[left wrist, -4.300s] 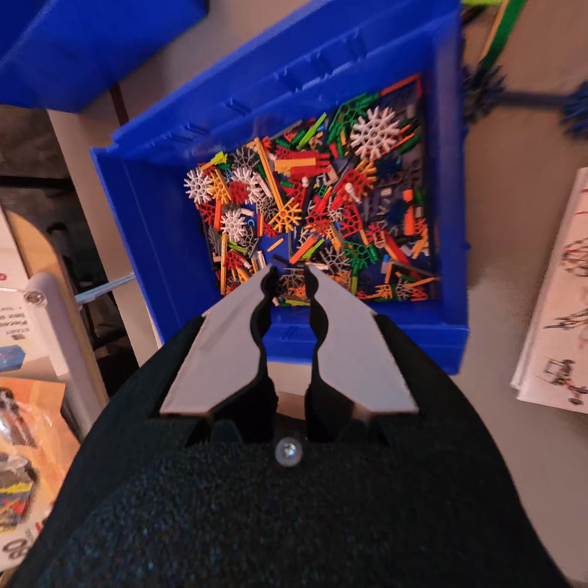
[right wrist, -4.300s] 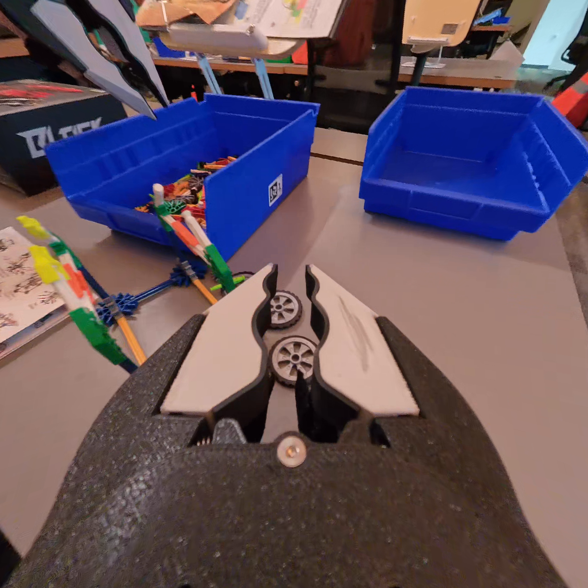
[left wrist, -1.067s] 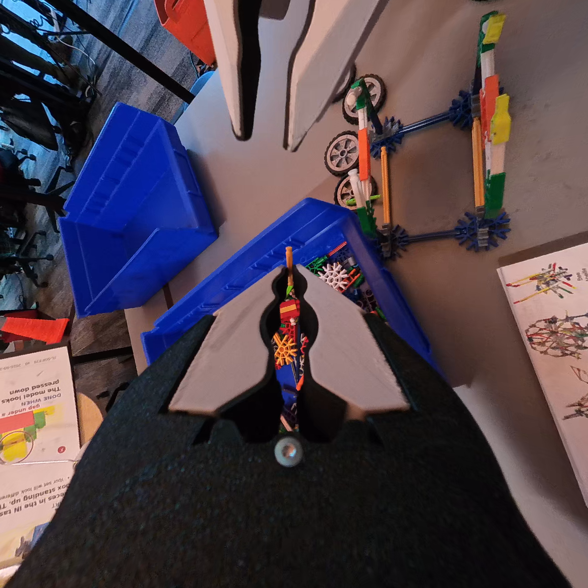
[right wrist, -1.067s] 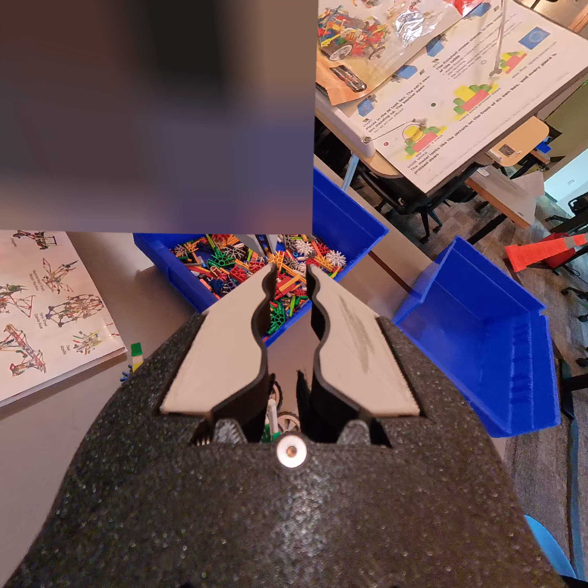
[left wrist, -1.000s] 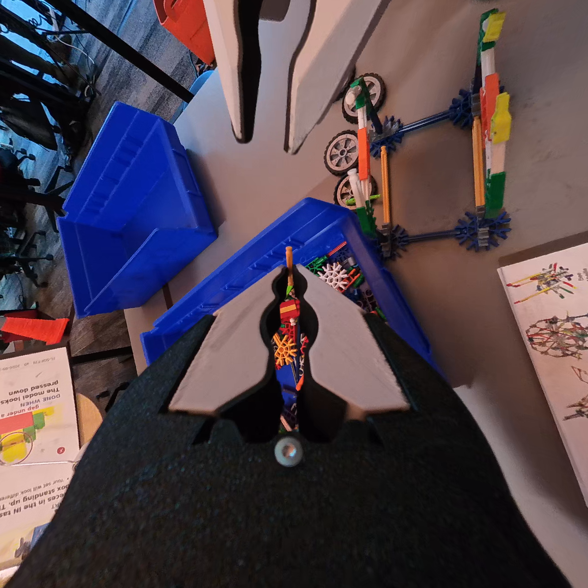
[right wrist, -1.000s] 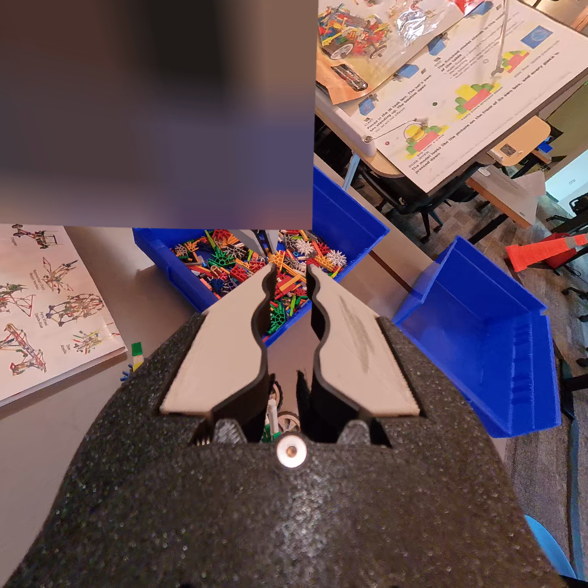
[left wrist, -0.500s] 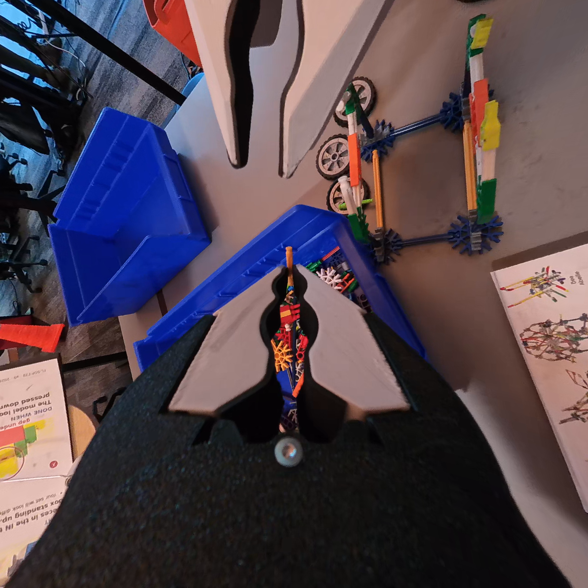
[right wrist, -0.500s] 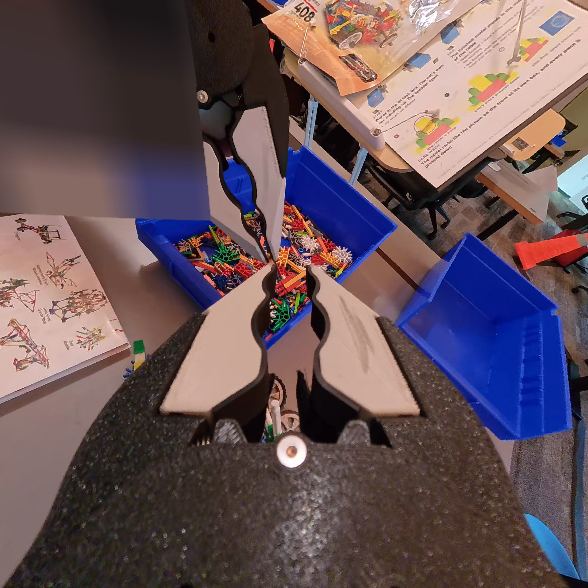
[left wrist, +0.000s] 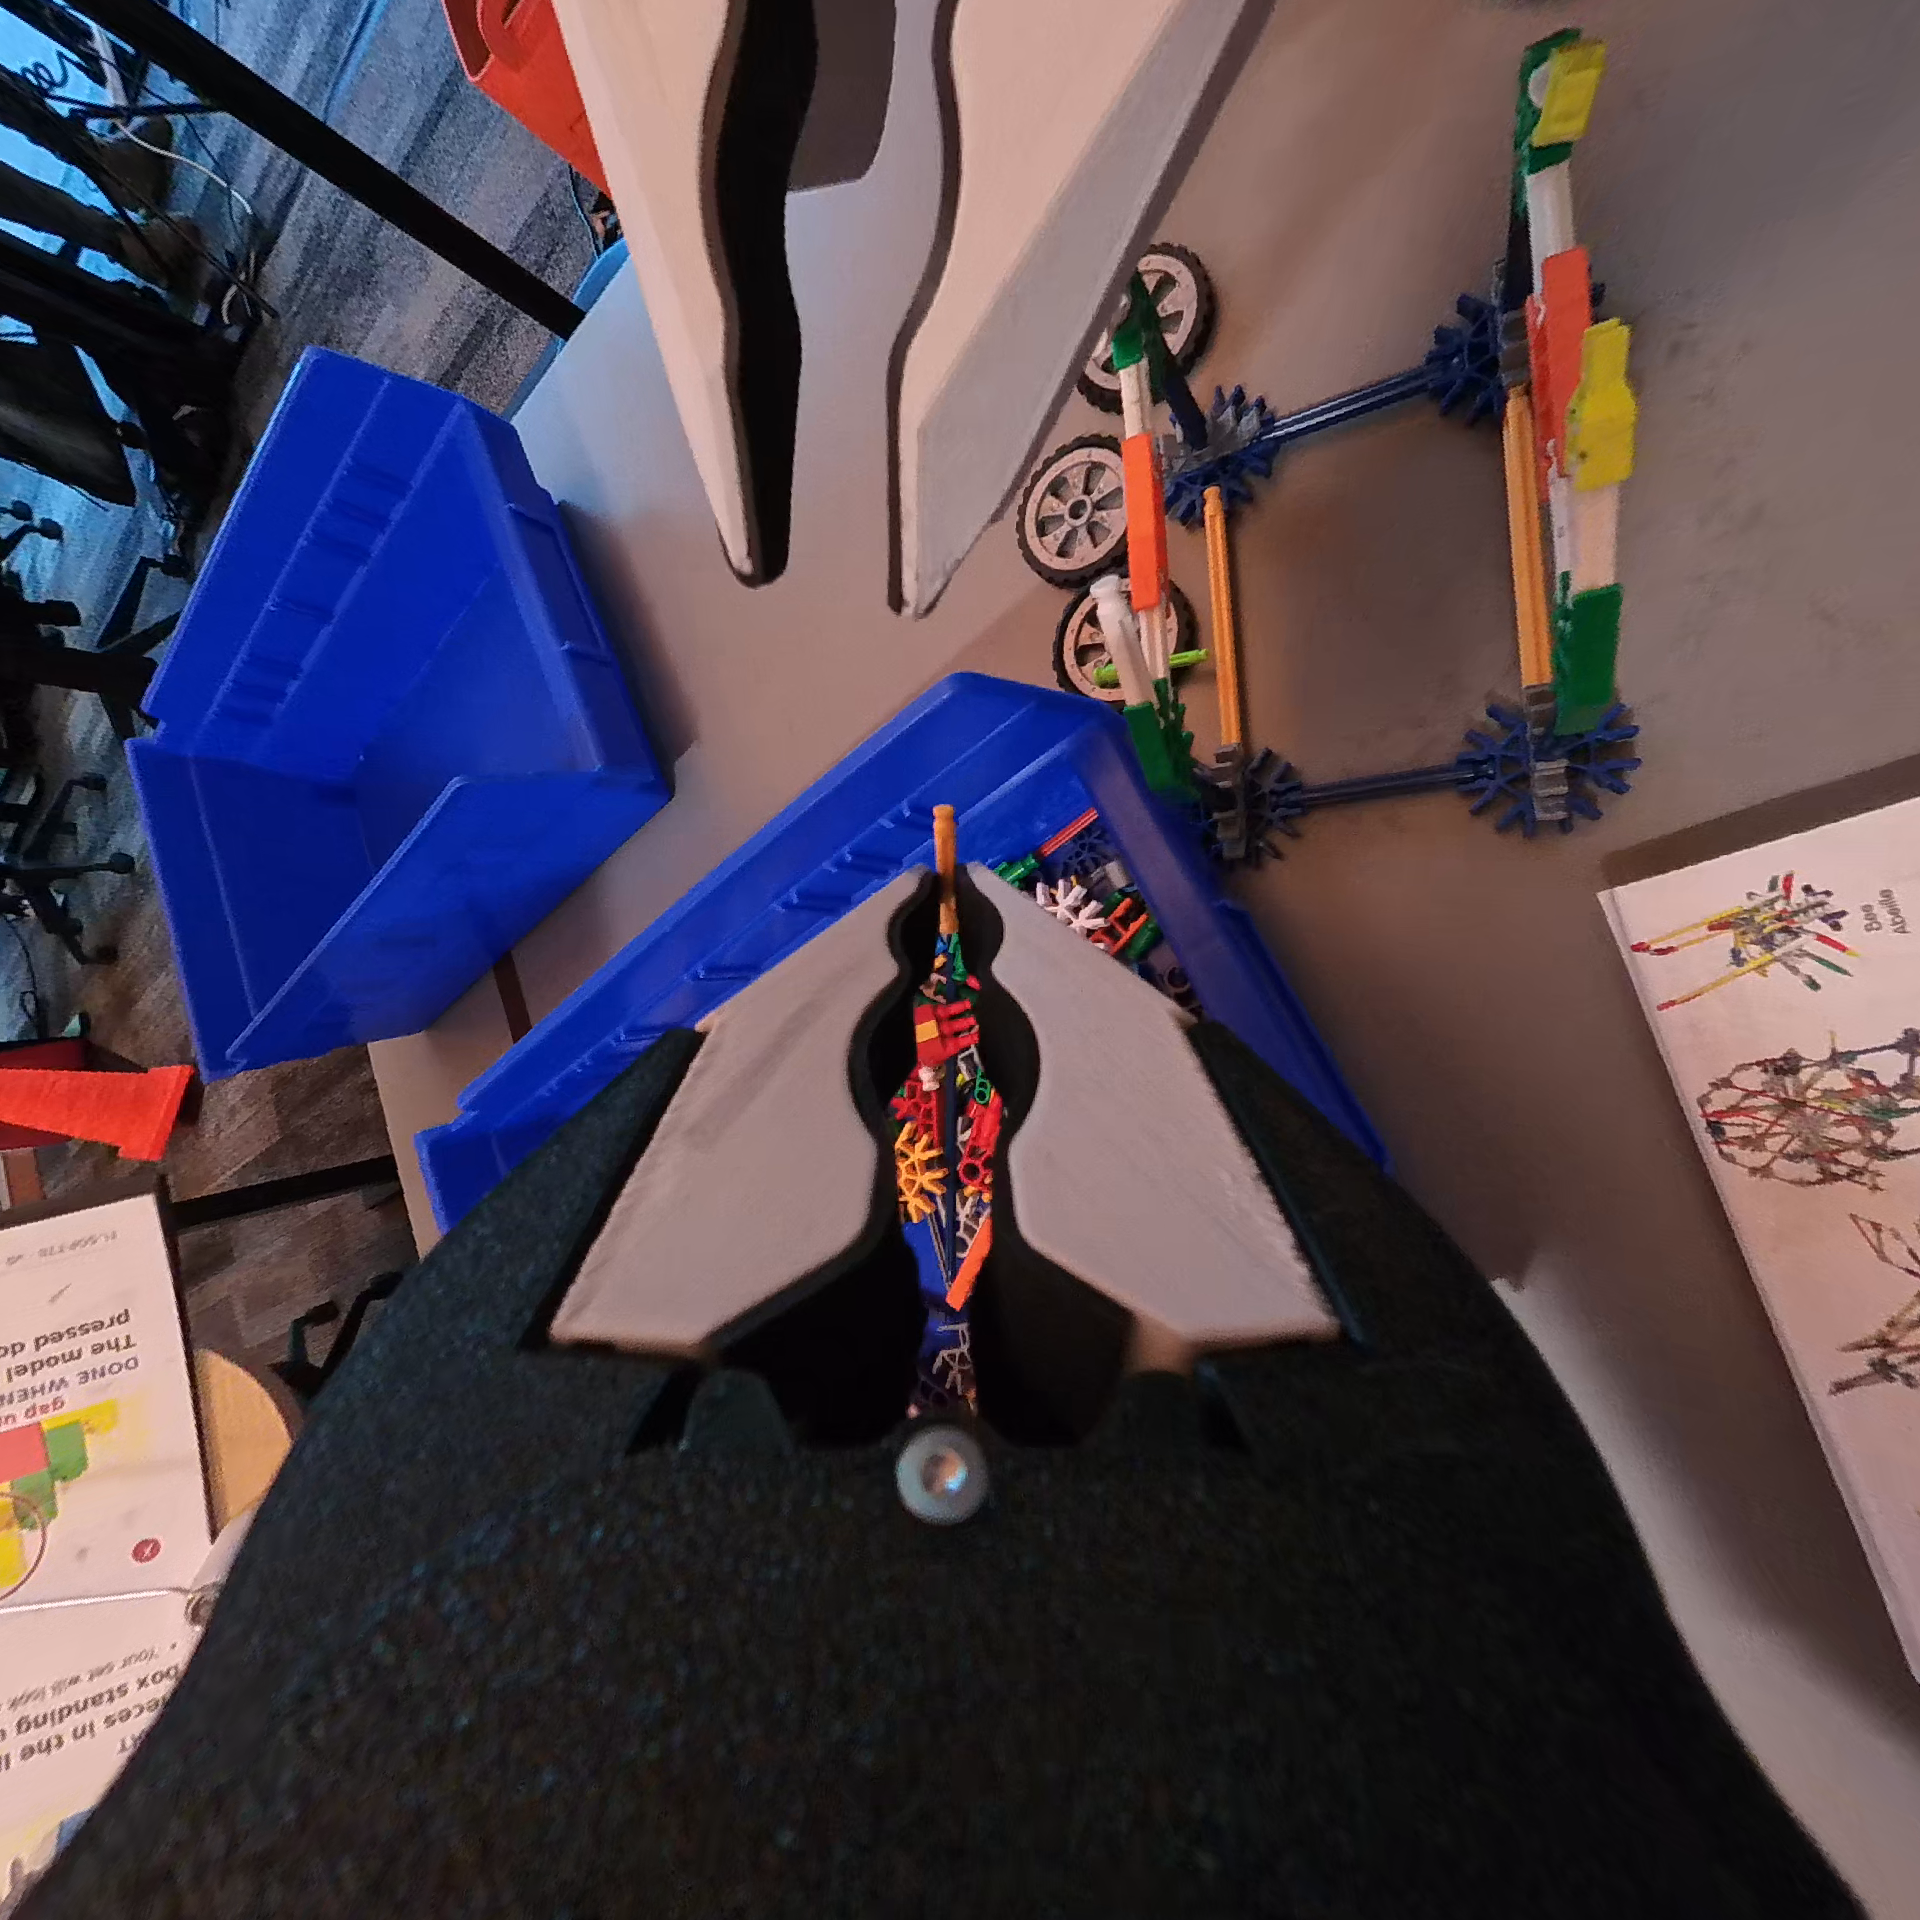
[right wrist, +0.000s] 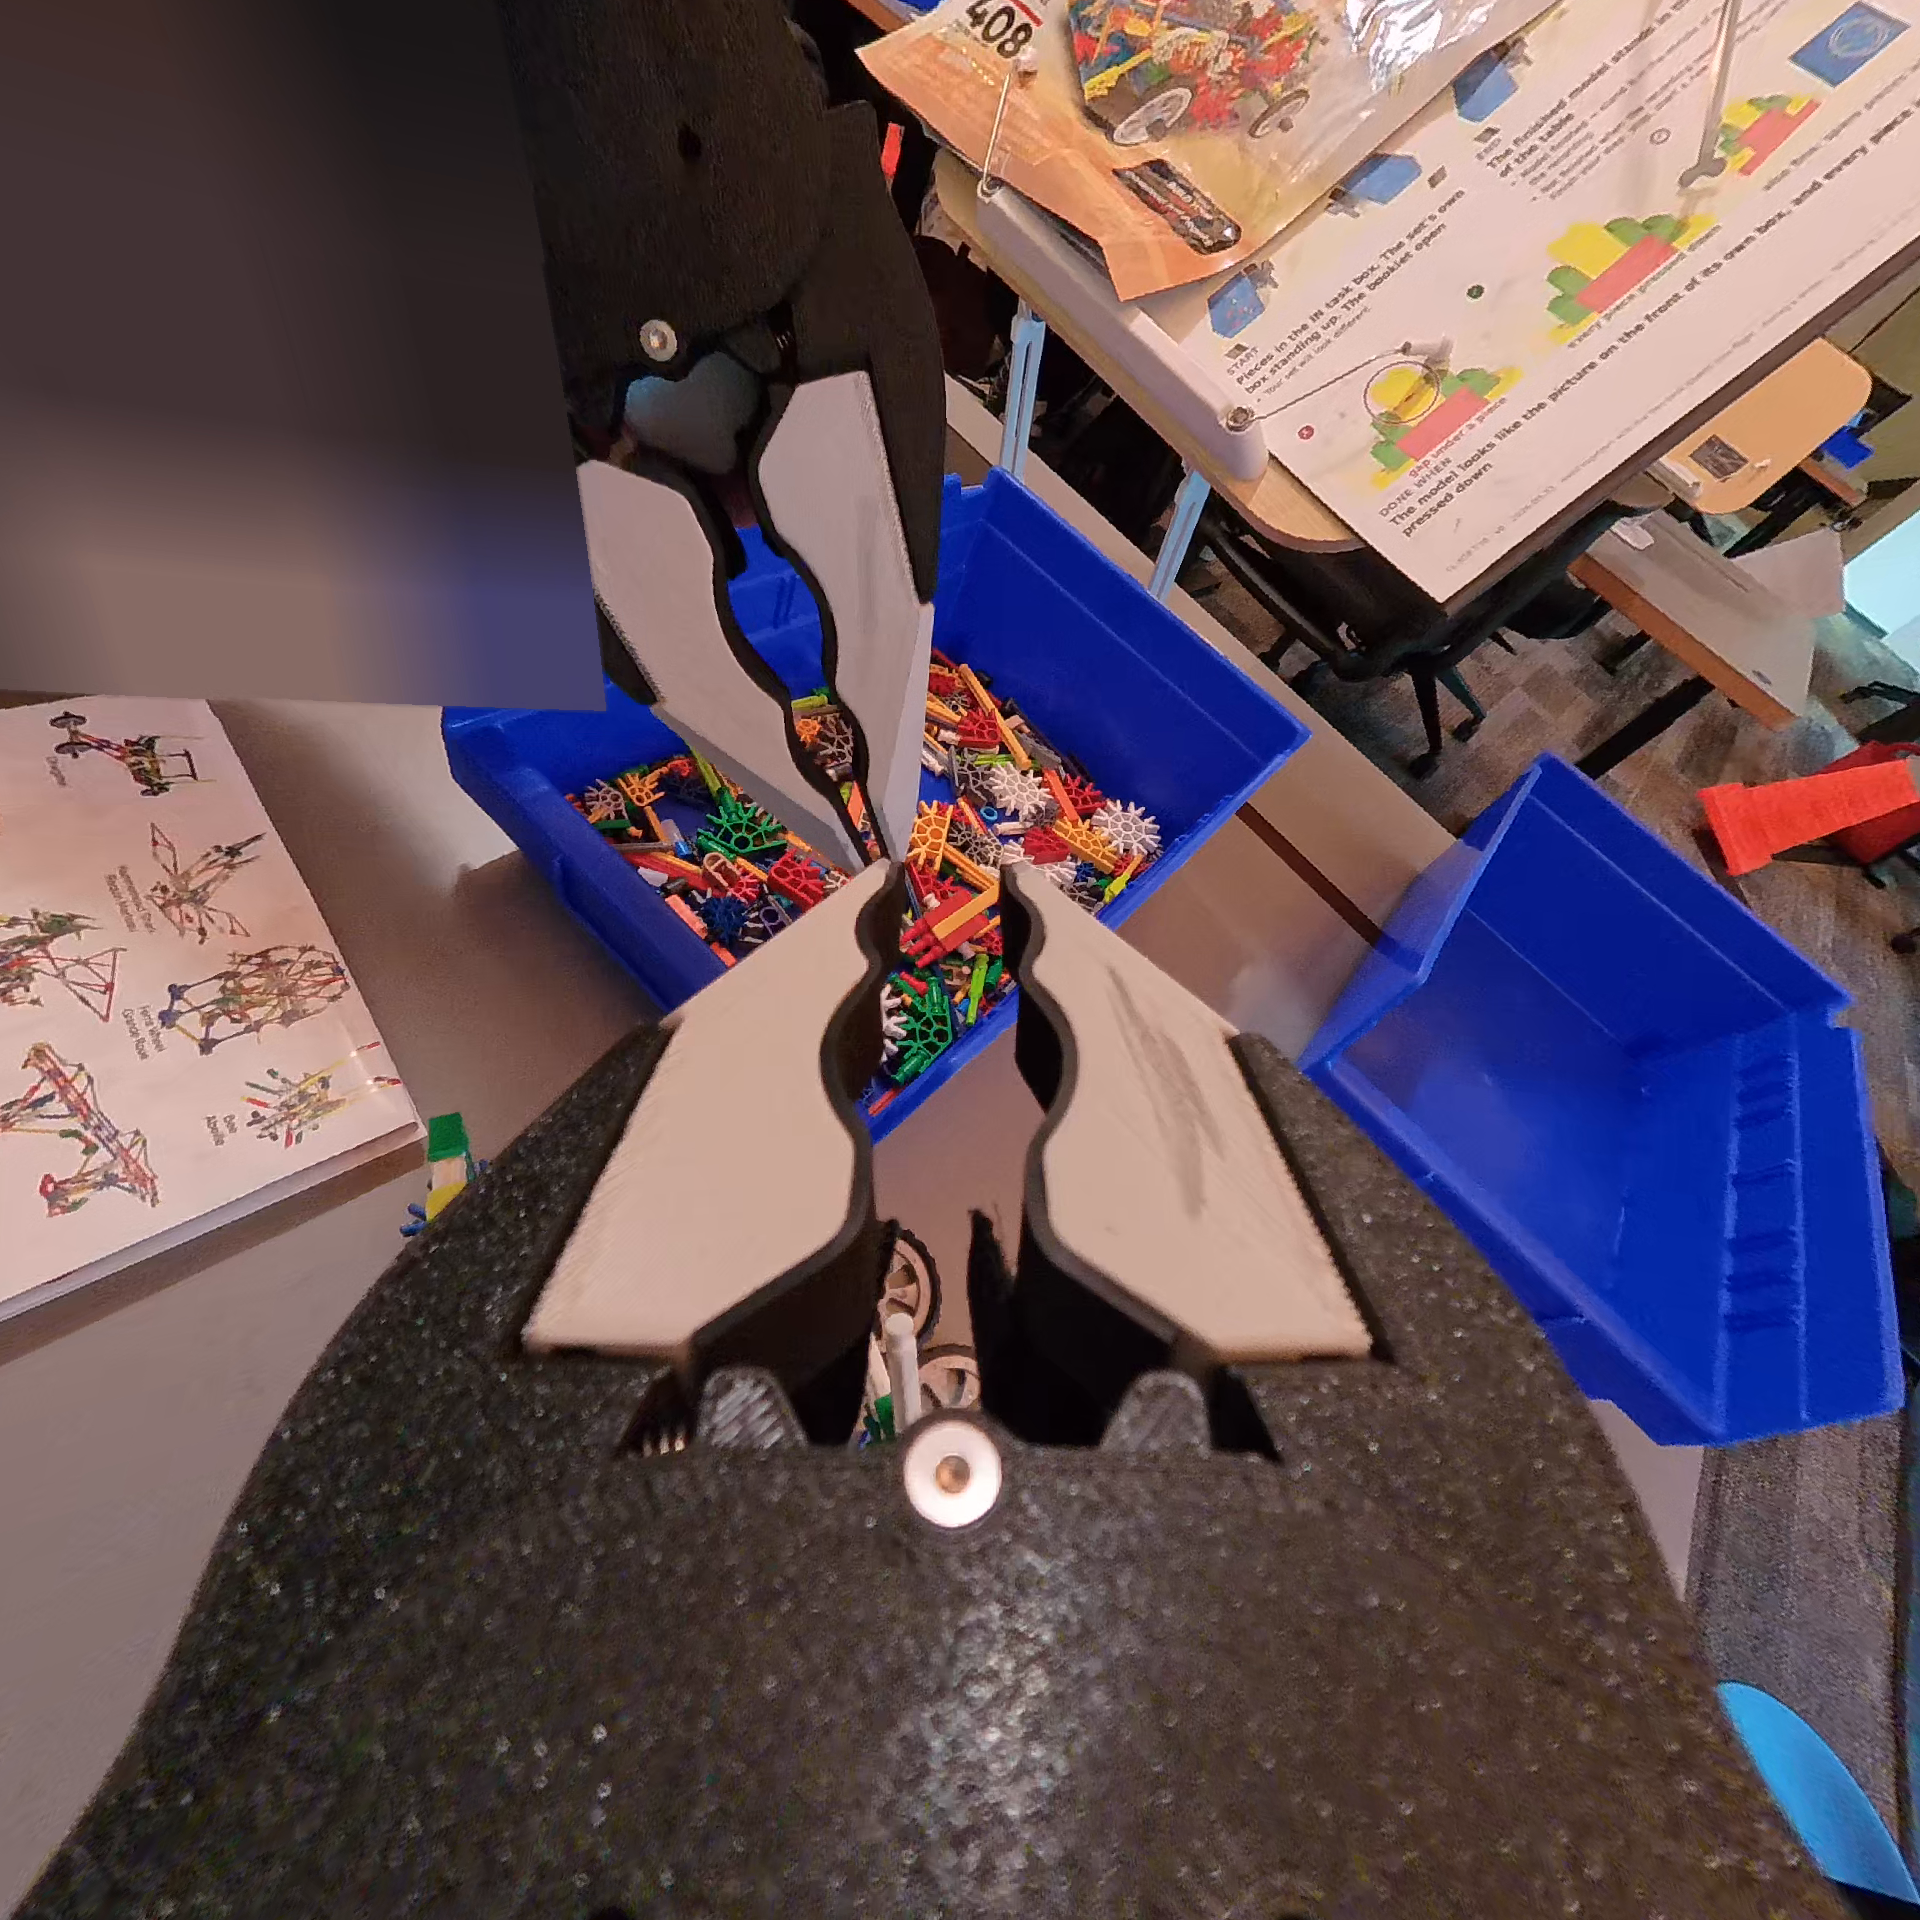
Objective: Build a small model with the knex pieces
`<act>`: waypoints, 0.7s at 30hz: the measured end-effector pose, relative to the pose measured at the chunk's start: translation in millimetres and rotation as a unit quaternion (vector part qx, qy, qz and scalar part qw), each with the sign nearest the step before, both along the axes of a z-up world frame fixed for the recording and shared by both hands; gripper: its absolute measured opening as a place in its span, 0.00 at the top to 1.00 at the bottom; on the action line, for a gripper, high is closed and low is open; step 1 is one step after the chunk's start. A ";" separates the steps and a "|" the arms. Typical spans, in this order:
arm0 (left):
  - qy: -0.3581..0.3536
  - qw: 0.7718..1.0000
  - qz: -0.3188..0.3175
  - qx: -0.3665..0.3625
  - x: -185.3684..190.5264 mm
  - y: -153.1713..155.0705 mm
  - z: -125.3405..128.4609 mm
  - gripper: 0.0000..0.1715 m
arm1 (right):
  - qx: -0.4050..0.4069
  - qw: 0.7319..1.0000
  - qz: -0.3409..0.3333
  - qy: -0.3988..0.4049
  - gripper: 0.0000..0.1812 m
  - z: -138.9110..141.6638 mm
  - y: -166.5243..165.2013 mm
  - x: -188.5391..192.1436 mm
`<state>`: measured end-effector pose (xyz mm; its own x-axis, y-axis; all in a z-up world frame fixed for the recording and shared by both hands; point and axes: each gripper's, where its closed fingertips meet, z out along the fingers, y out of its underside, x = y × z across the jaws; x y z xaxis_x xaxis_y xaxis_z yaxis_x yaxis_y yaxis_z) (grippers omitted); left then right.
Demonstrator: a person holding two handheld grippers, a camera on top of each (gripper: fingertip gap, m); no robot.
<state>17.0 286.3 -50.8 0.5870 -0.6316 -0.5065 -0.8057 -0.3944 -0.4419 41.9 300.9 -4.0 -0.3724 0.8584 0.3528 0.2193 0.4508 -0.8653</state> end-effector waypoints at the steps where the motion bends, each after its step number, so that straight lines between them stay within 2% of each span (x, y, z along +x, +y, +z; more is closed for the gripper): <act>1: 0.000 1.000 0.000 -0.001 0.1 0.2 -0.5 0.99 | 0.000 1.000 0.000 0.000 0.90 -0.4 0.1 -0.2; 21: -0.001 1.000 -0.004 -0.007 2.7 1.6 -5.9 1.00 | -0.005 1.000 0.002 -0.003 0.90 -1.2 -1.0 -3.5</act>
<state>19.7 287.9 -56.7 0.5826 -0.6441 -0.4956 -0.8081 -0.3937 -0.4382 38.4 299.9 -5.2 -0.3778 0.8603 0.3424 0.2218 0.4431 -0.8686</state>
